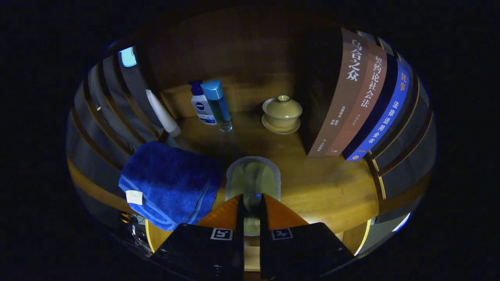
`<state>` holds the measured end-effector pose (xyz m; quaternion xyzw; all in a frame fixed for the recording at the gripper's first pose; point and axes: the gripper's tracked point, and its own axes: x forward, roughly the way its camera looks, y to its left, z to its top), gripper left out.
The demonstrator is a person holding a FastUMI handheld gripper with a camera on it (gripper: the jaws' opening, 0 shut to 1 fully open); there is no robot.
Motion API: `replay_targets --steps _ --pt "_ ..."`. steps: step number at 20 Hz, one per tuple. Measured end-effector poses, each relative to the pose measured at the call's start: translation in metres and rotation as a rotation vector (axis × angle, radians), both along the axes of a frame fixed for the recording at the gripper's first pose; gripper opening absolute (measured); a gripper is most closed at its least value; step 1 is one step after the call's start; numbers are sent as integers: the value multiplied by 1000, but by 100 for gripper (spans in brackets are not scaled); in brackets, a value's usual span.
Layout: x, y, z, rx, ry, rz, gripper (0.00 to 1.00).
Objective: Pull open the drawer, take out the items inside it, and place them on the countertop above the cabinet.
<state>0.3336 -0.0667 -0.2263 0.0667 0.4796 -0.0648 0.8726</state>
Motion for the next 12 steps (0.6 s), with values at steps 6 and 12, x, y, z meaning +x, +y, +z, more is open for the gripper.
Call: replay_targets --steps 6,12 --pt "7 -4 -6 23 -15 -19 44" --pt "-1 -2 7 44 -63 -26 91"
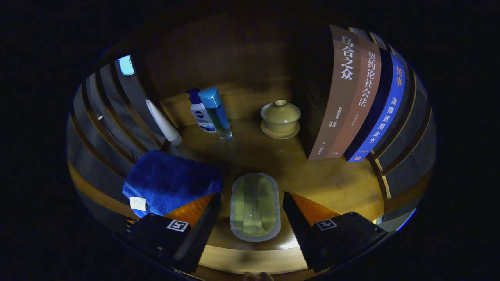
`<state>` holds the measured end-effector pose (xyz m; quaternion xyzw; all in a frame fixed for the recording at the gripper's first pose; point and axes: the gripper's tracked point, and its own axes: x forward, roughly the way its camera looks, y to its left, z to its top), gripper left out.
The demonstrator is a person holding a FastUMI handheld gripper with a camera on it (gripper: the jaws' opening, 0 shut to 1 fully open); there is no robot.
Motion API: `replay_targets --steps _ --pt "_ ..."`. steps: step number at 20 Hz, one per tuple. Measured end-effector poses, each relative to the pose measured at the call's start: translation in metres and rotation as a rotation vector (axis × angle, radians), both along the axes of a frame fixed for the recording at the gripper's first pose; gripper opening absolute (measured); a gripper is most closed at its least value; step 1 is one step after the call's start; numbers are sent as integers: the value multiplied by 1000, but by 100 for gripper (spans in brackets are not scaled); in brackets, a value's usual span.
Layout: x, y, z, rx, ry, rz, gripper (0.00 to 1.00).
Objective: Pull open the drawer, take out the items inside it, and place them on the countertop above the cabinet.
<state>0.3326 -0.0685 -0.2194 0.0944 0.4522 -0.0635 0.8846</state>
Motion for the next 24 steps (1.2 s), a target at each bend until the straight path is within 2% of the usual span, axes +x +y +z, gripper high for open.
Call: replay_targets --steps 1,5,9,12,16,19,24 --pt "-5 1 2 6 -11 -3 100" --pt "-36 11 17 39 -103 -13 100" --pt "-85 29 51 50 -305 -7 100" --pt "-131 35 79 13 -458 -12 100" --pt "-197 43 93 -63 -584 -19 100" --pt "-240 44 83 -65 -665 -60 99" --pt "-295 44 29 -74 -631 -69 99"
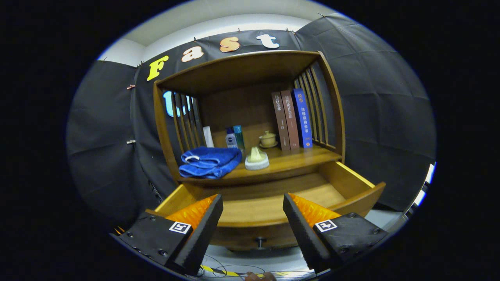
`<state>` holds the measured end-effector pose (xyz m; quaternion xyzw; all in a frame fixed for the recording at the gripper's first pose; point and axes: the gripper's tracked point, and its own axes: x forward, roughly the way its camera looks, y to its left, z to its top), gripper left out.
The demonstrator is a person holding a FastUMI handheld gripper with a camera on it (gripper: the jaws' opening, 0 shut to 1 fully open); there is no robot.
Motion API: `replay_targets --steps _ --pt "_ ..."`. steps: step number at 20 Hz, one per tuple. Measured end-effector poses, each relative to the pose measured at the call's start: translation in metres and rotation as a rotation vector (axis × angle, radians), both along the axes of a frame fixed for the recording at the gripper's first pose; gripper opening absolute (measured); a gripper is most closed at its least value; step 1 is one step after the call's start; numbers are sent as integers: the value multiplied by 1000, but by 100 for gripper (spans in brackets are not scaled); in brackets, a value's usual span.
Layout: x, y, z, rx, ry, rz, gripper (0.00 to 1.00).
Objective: Pull open the drawer, take out the items inside it, and place them on the countertop above the cabinet.
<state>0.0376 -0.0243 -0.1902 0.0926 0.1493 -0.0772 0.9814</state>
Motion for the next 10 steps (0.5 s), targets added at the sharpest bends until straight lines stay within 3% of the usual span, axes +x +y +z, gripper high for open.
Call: replay_targets --steps 5,10 --pt "-21 1 -32 -15 17 4 99" --pt "-14 8 -68 -37 64 10 99"
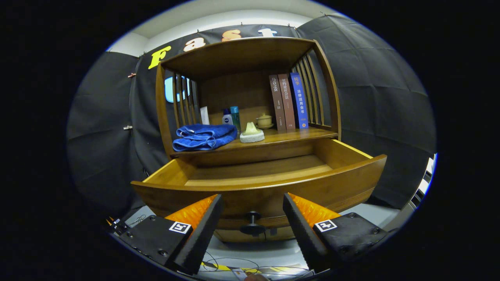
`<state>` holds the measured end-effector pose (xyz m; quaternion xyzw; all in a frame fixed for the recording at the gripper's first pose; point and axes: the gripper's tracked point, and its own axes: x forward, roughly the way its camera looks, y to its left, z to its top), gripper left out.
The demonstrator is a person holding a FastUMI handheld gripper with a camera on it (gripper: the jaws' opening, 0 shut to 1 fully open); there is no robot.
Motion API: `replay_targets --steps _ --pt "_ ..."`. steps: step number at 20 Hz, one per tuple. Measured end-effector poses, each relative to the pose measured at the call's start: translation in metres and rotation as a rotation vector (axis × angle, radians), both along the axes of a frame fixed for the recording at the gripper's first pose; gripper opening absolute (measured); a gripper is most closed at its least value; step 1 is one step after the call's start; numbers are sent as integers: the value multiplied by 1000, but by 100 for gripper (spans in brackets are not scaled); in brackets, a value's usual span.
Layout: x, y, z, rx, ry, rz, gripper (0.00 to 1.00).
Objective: Pull open the drawer, take out the items inside it, and place them on the countertop above the cabinet.
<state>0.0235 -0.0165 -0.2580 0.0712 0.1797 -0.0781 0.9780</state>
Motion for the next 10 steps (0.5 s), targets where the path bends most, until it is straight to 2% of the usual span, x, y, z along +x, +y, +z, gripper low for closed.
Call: replay_targets --steps 10 --pt "9 -5 -16 -38 17 -28 97"
